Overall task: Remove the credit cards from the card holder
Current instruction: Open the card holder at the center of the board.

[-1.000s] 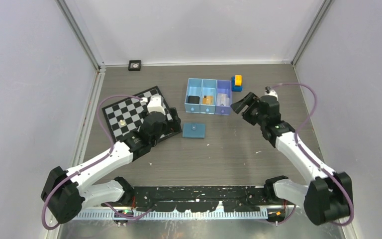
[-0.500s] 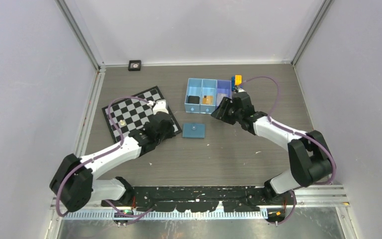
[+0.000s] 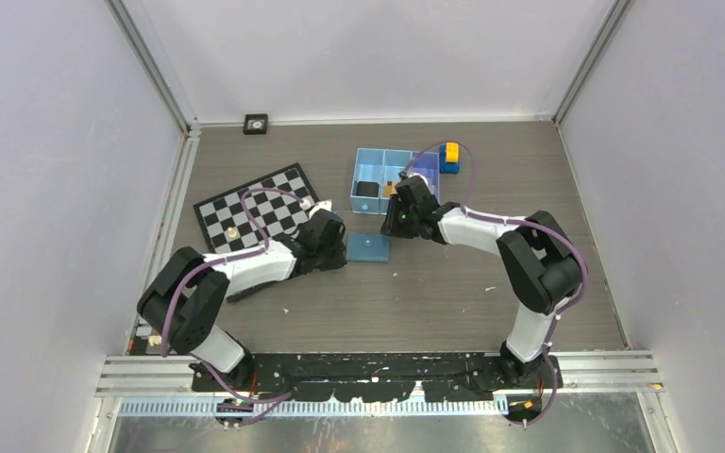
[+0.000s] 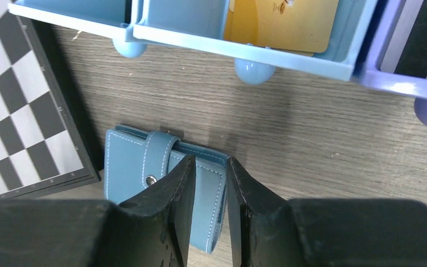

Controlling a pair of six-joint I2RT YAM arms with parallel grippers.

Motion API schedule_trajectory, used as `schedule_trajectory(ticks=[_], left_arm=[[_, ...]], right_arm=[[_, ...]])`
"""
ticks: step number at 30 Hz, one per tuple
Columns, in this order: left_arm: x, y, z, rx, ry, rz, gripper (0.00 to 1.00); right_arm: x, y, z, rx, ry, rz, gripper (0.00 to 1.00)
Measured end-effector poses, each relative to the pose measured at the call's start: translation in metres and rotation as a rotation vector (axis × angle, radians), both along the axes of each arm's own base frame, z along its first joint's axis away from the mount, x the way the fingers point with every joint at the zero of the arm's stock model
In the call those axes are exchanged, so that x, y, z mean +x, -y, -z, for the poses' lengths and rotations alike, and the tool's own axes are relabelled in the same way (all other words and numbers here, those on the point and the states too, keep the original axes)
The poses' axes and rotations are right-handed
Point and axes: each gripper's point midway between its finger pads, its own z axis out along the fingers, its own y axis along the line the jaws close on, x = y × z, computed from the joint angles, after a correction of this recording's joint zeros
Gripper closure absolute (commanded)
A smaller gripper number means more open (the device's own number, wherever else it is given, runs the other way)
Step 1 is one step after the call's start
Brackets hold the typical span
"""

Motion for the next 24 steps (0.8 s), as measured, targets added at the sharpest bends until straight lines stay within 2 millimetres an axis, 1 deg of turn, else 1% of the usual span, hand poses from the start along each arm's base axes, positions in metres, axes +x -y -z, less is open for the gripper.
schedule_trajectory(ticks=[3,7,11,14,18,21,24], left_arm=[[-0.001,0.005,0.005,-0.01,-0.025,0.013,1.0],[-0.002,0.009,0.009,-0.014,-0.045,0.025,1.0],[0.002,0.015,0.013,-0.012,-0.059,0.035,1.0],[0.007,0.019,0.013,-0.011,-0.061,0.042,1.0],[0.014,0.019,0.013,0.008,-0.048,0.048,1.0],[0.017,0.015,0.013,0.027,-0.034,0.042,1.0],[0.021,0.012,0.013,0.046,-0.029,0.04,1.0]], right_arm=[[-0.001,-0.002,0.007,-0.052,-0.013,-0.003,0.69],[-0.001,-0.005,0.009,-0.097,-0.026,-0.005,0.69],[-0.002,-0.007,0.012,-0.127,-0.041,-0.008,0.69],[-0.004,-0.004,0.015,-0.143,-0.058,-0.006,0.69],[-0.006,-0.002,0.017,-0.139,-0.073,-0.008,0.69],[-0.014,-0.002,0.016,-0.111,-0.083,-0.019,0.69],[-0.032,0.001,0.013,-0.089,-0.104,-0.042,0.68]])
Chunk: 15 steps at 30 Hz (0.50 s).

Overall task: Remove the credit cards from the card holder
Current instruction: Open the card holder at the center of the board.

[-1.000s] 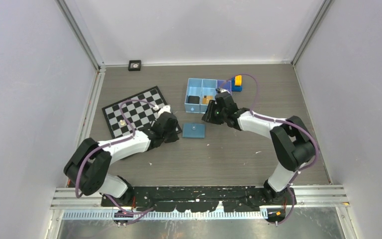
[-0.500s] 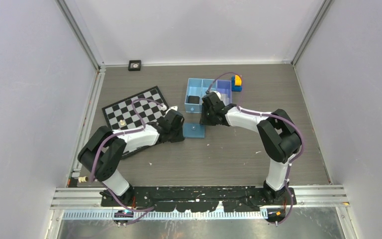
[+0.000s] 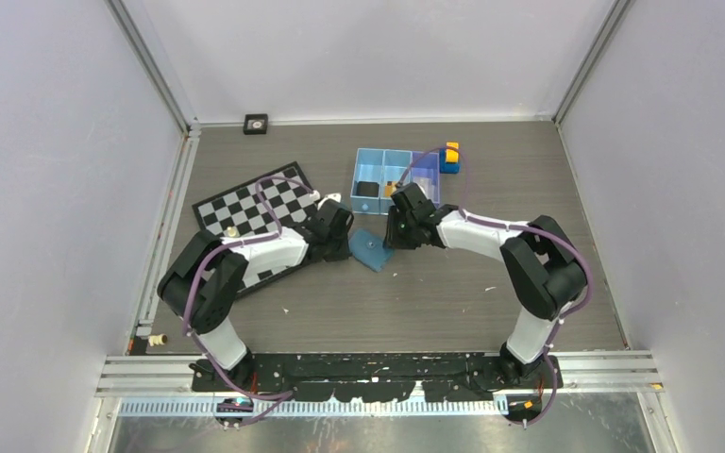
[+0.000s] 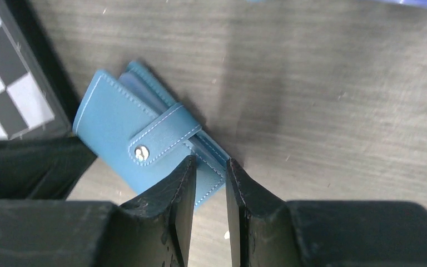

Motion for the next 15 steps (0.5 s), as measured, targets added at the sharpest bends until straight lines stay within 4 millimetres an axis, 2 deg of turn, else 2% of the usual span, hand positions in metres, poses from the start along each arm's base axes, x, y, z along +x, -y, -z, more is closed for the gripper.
schedule_trajectory(ticks=[3,7,11,15], left_arm=[[0.006,-0.002,-0.001,0.027,0.011,0.0,1.0],[0.009,-0.009,0.0,0.057,0.019,-0.007,1.0],[0.009,-0.009,-0.003,0.062,0.03,0.005,1.0],[0.009,-0.005,-0.01,0.036,0.036,0.02,0.96]], right_arm=[[-0.014,-0.003,-0.006,0.009,-0.009,-0.026,0.62],[-0.021,-0.013,-0.024,0.032,0.025,-0.064,0.33],[-0.019,-0.015,-0.036,0.022,0.078,-0.07,0.23],[-0.014,-0.015,-0.032,-0.004,0.089,-0.068,0.21]])
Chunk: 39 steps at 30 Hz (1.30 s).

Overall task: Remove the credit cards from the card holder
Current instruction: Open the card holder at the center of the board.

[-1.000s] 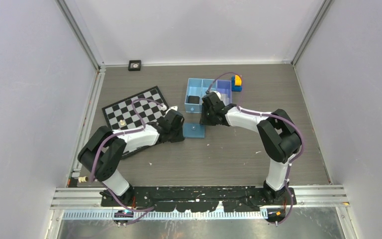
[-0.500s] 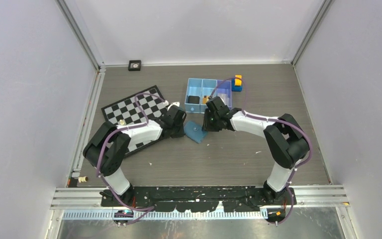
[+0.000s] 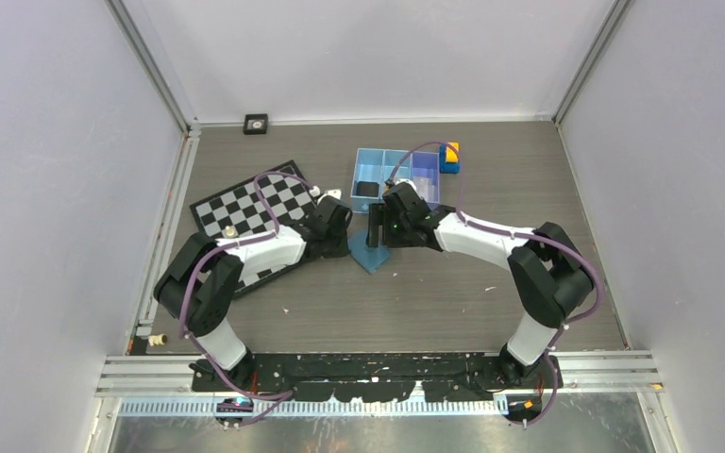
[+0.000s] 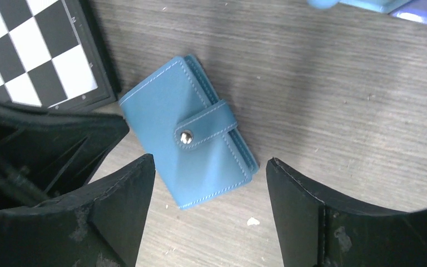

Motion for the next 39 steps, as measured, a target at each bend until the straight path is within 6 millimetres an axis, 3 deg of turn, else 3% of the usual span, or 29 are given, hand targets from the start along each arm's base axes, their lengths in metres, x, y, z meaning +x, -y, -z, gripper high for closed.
schedule_trajectory(ticks=[7,12,22,27,32,39], left_arm=[[-0.003,0.006,-0.001,-0.031,-0.017,0.02,0.94],[0.002,0.004,0.008,-0.104,-0.076,-0.003,0.95],[0.006,0.003,0.01,-0.168,-0.108,-0.019,0.92],[0.006,0.004,0.009,-0.178,-0.112,-0.014,0.91],[0.005,0.005,0.009,-0.189,-0.115,-0.007,0.87],[0.002,0.01,0.008,-0.218,-0.119,0.015,0.74]], right_arm=[[0.013,-0.007,0.027,-0.052,-0.026,-0.018,0.19],[0.01,-0.017,0.035,-0.018,-0.057,-0.058,0.33],[0.001,-0.025,0.037,0.023,-0.104,-0.041,0.46],[0.003,-0.018,0.038,-0.026,-0.082,-0.006,0.34],[0.009,-0.012,0.036,-0.08,-0.048,0.022,0.33],[0.019,-0.012,0.027,-0.161,0.028,0.023,0.49]])
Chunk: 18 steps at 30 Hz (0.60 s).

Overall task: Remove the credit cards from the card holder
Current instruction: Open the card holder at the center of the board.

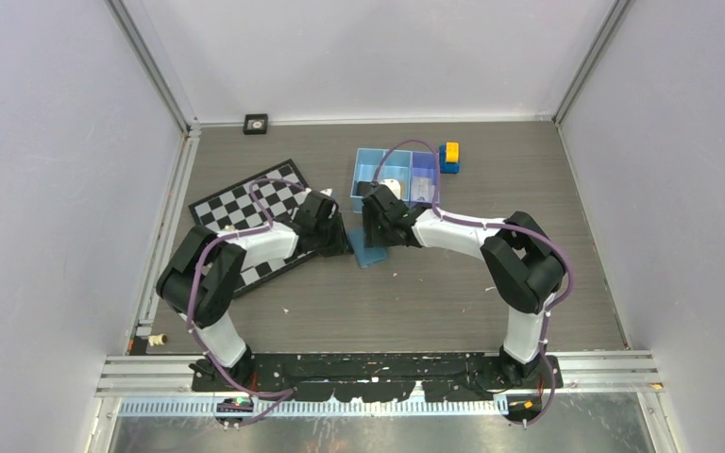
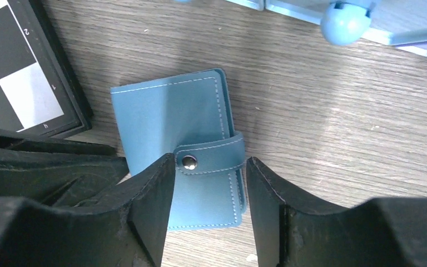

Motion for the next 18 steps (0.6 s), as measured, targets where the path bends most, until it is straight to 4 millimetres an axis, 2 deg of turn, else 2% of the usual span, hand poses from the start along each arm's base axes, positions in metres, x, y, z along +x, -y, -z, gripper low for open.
schedule_trajectory(ticks=[4,10,15,18], left_arm=[[-0.002,0.002,-0.002,-0.018,-0.001,0.008,0.62],[-0.001,0.009,-0.007,-0.099,0.003,0.01,0.5],[-0.001,0.018,-0.01,-0.18,-0.006,0.019,0.51],[0.0,0.022,-0.009,-0.206,-0.012,0.029,0.64]], right_arm=[[0.0,-0.002,0.003,-0.023,0.004,-0.012,0.6],[0.0,-0.003,0.002,-0.016,0.0,-0.002,0.76],[0.0,-0.007,0.002,0.019,-0.015,0.014,0.83],[-0.001,-0.008,0.004,0.042,-0.027,0.024,0.85]])
